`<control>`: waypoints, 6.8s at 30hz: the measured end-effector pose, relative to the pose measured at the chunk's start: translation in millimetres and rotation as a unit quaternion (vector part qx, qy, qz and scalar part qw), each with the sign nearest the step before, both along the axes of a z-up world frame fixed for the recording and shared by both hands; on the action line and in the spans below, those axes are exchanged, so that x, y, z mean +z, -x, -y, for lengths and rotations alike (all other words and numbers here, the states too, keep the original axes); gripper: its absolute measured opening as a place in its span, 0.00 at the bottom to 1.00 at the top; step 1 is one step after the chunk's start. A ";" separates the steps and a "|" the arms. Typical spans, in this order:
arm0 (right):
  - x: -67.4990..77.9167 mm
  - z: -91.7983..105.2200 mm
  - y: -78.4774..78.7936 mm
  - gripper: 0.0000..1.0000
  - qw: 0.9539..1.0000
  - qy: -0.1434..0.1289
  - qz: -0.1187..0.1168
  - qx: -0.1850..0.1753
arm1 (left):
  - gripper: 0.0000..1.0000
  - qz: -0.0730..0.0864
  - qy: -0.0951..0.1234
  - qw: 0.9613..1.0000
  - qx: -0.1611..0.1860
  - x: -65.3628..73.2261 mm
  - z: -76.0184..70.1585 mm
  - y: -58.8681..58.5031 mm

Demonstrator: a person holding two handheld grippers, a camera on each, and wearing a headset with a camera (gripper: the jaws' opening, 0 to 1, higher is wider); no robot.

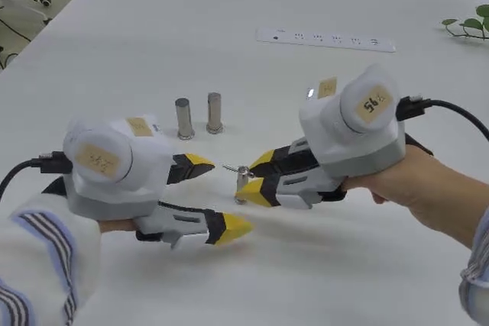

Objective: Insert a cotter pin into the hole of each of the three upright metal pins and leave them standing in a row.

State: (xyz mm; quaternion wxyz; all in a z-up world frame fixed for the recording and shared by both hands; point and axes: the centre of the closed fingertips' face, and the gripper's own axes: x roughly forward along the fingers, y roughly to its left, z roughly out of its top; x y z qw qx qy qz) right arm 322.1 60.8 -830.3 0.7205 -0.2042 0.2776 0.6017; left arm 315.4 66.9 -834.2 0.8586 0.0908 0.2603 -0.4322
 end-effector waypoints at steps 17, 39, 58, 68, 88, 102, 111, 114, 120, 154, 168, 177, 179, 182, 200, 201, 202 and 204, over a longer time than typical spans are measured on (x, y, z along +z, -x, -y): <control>-13.1 -6.6 -2.8 0.17 0.999 -0.029 -0.024 -0.033 | 0.99 -0.012 0.050 0.998 0.035 15.7 -22.0 7.2; -15.1 -11.1 -8.9 0.10 0.997 -0.055 0.022 0.041 | 0.99 -0.003 0.037 0.997 0.062 22.6 -36.6 2.8; -6.4 -9.7 -40.8 0.10 0.995 -0.060 0.020 0.079 | 0.99 -0.008 0.025 0.997 0.071 19.3 -42.3 -0.7; -17.4 -4.0 -43.6 0.10 0.997 -0.050 0.009 0.052 | 0.97 -0.017 0.024 0.997 0.075 15.5 -41.6 -2.1; -13.6 7.3 -49.7 0.20 0.998 -0.061 0.005 -0.019 | 0.96 -0.009 0.016 0.996 0.090 21.0 -49.0 -5.2; 21.2 54.2 -27.7 0.35 0.988 -0.109 0.014 -0.112 | 0.95 -0.003 0.023 0.995 0.101 29.8 -59.0 -9.9; 42.6 82.7 -21.1 0.50 0.971 -0.139 0.011 -0.195 | 0.93 -0.007 0.020 0.994 0.106 27.3 -62.1 -10.7; 43.3 88.6 -18.1 0.57 0.969 -0.137 0.010 -0.205 | 0.94 -0.001 0.016 0.994 0.107 27.7 -63.1 -12.8; 44.7 103.3 -13.9 0.72 0.959 -0.140 0.001 -0.245 | 0.94 -0.001 0.013 0.994 0.111 28.3 -66.2 -14.9; 16.9 127.7 30.2 1.00 0.957 -0.081 -0.052 -0.275 | 0.58 0.003 -0.023 0.977 0.214 14.9 -100.5 -94.3; 17.7 122.3 35.1 1.00 0.954 -0.088 -0.060 -0.281 | 0.27 -0.013 -0.052 0.973 0.223 -5.0 -91.1 -112.1; 14.4 120.7 39.3 1.00 0.952 -0.095 -0.072 -0.282 | 0.17 -0.012 -0.032 0.972 0.233 -0.2 -83.1 -120.9; 13.8 120.5 39.3 1.00 0.952 -0.095 -0.072 -0.282 | 0.15 -0.010 -0.034 0.972 0.230 0.7 -81.0 -122.3; 13.5 119.9 39.3 1.00 0.952 -0.096 -0.074 -0.282 | 0.14 -0.013 -0.037 0.974 0.225 -1.4 -77.7 -123.7; 12.0 118.7 42.7 1.00 0.952 -0.099 -0.079 -0.278 | 0.12 -0.013 -0.038 0.973 0.229 -7.0 -78.9 -122.1; 12.2 118.6 42.9 1.00 0.952 -0.099 -0.079 -0.278 | 0.11 -0.013 -0.037 0.972 0.230 -7.0 -78.9 -122.0; 12.3 118.7 42.9 1.00 0.952 -0.100 -0.079 -0.278 | 0.11 -0.012 -0.039 0.972 0.230 -6.9 -79.2 -121.7; 13.1 119.2 42.5 1.00 0.952 -0.101 -0.078 -0.278 | 0.11 -0.009 -0.044 0.972 0.231 -6.9 -79.3 -121.3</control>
